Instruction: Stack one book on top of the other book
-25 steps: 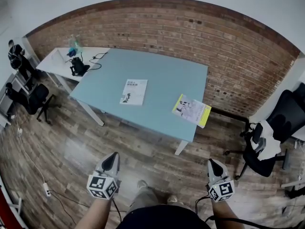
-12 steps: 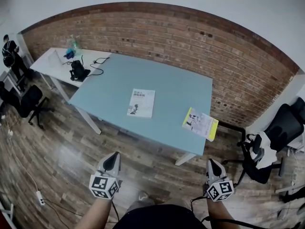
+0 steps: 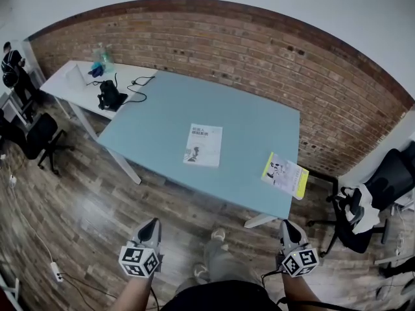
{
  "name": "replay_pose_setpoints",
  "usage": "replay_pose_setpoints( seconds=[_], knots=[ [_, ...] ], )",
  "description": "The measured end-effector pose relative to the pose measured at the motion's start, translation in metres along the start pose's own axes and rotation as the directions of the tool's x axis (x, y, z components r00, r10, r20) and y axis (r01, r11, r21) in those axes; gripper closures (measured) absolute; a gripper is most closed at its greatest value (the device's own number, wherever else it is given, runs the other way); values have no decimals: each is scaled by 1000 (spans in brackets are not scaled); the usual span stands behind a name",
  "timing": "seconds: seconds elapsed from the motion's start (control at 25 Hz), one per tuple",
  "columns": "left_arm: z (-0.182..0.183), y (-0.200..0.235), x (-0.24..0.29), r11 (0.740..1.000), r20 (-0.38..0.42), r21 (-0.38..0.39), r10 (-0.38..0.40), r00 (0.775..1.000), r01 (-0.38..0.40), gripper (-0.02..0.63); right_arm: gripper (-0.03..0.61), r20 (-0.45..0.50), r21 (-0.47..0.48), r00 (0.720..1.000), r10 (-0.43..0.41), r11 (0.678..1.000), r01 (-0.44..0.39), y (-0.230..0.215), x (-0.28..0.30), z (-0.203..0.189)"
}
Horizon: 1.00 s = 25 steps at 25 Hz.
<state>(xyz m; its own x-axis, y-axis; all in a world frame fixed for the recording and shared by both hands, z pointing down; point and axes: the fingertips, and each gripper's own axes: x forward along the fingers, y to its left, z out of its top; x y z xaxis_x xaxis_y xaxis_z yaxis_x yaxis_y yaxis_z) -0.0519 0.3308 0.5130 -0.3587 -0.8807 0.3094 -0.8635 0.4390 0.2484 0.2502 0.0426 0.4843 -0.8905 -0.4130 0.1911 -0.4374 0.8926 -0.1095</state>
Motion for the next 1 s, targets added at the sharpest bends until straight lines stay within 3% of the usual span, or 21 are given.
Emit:
replay_pose_setpoints(
  seconds=[0.2,0.52,1.0],
  knots=[
    [25,4,0,1000,52,-3,-8,999,9,609,575,-9,-11,1000,16,1000,-16,-3,36,-1],
    [37,42,11,998,37,15,63,997,-63,609,575,0,-20,999,46,999,-46,-3,97,4],
    [108,47,101,996,60,81,20,998,-25,609,575,13,37,999,30,999,-30,-40,180,15]
  ],
)
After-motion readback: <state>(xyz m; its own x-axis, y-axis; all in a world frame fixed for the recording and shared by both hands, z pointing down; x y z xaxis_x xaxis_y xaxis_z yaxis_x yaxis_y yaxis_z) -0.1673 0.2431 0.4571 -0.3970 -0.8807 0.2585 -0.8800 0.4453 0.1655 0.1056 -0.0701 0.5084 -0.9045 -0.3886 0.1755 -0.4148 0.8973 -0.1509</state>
